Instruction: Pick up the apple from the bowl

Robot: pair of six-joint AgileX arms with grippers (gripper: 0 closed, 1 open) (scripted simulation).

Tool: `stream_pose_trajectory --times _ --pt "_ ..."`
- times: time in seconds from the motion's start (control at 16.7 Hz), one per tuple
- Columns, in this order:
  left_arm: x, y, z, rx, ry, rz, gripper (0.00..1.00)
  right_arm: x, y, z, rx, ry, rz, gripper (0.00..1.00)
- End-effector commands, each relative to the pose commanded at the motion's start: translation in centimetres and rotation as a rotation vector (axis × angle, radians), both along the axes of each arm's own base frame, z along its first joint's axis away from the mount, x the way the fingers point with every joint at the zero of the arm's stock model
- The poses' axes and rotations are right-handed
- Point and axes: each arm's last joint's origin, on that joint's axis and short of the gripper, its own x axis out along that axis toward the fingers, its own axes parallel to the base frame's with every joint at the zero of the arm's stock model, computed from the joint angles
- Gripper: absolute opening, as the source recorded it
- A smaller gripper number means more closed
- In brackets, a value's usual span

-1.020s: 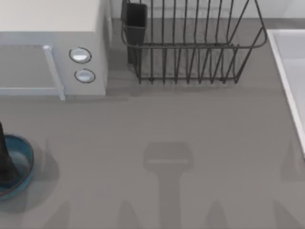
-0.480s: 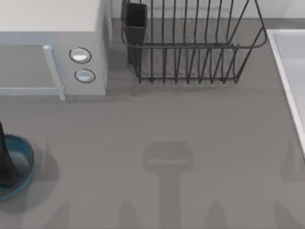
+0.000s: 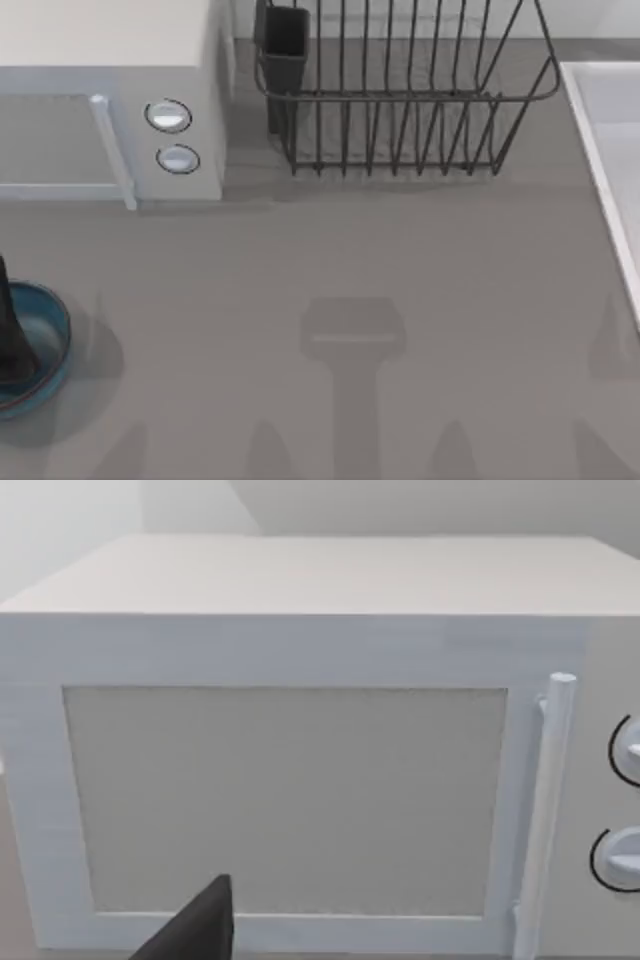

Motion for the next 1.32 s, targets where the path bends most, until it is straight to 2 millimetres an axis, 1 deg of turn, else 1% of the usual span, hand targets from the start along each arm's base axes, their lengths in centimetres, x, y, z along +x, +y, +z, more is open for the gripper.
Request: stream_pose_trajectory --times 0.12,0.3,0.48,0.6,0.78,0.96,1.14,1.32 --pt "0.0 0.0 0.2 0.001 0.010 0.001 1.00 0.0 0.0 0.0 0.000 0.000 0.000 1.00" --pt "0.2 0.1 1.6 0.007 0.099 0.005 1.00 0.0 0.0 0.0 0.000 0.000 0.000 1.00" --pt "1.1 0.2 3.7 0.016 0.275 0.011 1.00 0.0 0.0 0.0 0.000 0.000 0.000 1.00" --pt "2.4 0.3 5.2 0.022 0.434 0.015 1.00 0.0 0.0 0.0 0.000 0.000 0.000 1.00" --pt "5.5 0.6 6.8 0.029 0.708 0.016 1.00 0.0 0.0 0.0 0.000 0.000 0.000 1.00" --pt "9.7 1.1 7.3 0.030 0.992 0.012 1.00 0.0 0.0 0.0 0.000 0.000 0.000 1.00" --pt "13.9 1.6 6.4 0.027 1.250 0.003 1.00 0.0 0.0 0.0 0.000 0.000 0.000 1.00" --pt "17.1 2.0 5.0 0.021 1.445 -0.007 1.00 0.0 0.0 0.0 0.000 0.000 0.000 1.00"
